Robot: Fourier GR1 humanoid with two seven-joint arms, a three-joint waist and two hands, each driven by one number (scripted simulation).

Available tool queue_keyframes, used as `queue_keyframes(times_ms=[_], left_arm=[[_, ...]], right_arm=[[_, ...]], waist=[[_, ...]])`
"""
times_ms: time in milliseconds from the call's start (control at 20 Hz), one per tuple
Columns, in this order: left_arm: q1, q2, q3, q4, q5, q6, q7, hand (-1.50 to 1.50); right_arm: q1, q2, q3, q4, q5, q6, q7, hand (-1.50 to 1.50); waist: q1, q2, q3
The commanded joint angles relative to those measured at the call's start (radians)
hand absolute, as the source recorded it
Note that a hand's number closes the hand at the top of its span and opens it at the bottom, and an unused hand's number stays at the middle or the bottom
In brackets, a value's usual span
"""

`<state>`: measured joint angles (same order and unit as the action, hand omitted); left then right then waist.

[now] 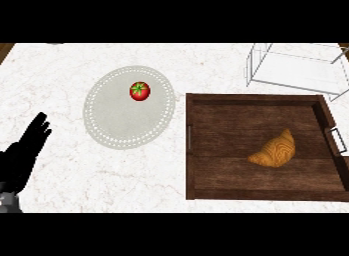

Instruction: Pick the cupcake from the tray and place it in the tiered shelf

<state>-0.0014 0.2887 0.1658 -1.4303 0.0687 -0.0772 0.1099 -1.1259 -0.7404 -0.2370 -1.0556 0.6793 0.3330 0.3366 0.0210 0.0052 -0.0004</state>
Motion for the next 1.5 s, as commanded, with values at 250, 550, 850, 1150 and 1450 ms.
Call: queue_keyframes(times_ms=[250, 550, 850, 1150, 1450], left_arm=[[-0.006, 0.044, 0.053, -0.004, 0.046, -0.058, 0.014, 0.0], [-0.048, 0.04, 0.04, 0.001, 0.017, -0.033, 0.054, 0.0], [0.001, -0.007, 0.011, -0.002, -0.007, -0.029, -0.001, 0.0], [0.017, -0.026, 0.021, 0.011, -0.013, -0.016, -0.046, 0.0], [-0.032, -0.008, 0.033, 0.051, -0.008, -0.031, -0.036, 0.0]], right_arm=[[-0.039, -0.002, -0.01, 0.312, 0.06, -0.146, -0.163, 1.5], [-0.081, 0.015, 0.007, 0.487, 0.131, -0.252, -0.174, -1.5], [-0.142, -0.013, -0.049, 0.606, 0.104, -0.299, -0.284, -1.5], [-0.157, -0.005, -0.151, 0.619, -0.008, -0.282, -0.29, -1.5], [-0.215, -0.082, -0.259, 0.689, -0.116, -0.185, -0.267, -1.5]], waist=[[0.002, 0.001, 0.0], [0.011, 0.007, 0.0], [0.016, 0.006, 0.001], [0.004, 0.0, 0.0], [0.004, 0.004, 0.001]])
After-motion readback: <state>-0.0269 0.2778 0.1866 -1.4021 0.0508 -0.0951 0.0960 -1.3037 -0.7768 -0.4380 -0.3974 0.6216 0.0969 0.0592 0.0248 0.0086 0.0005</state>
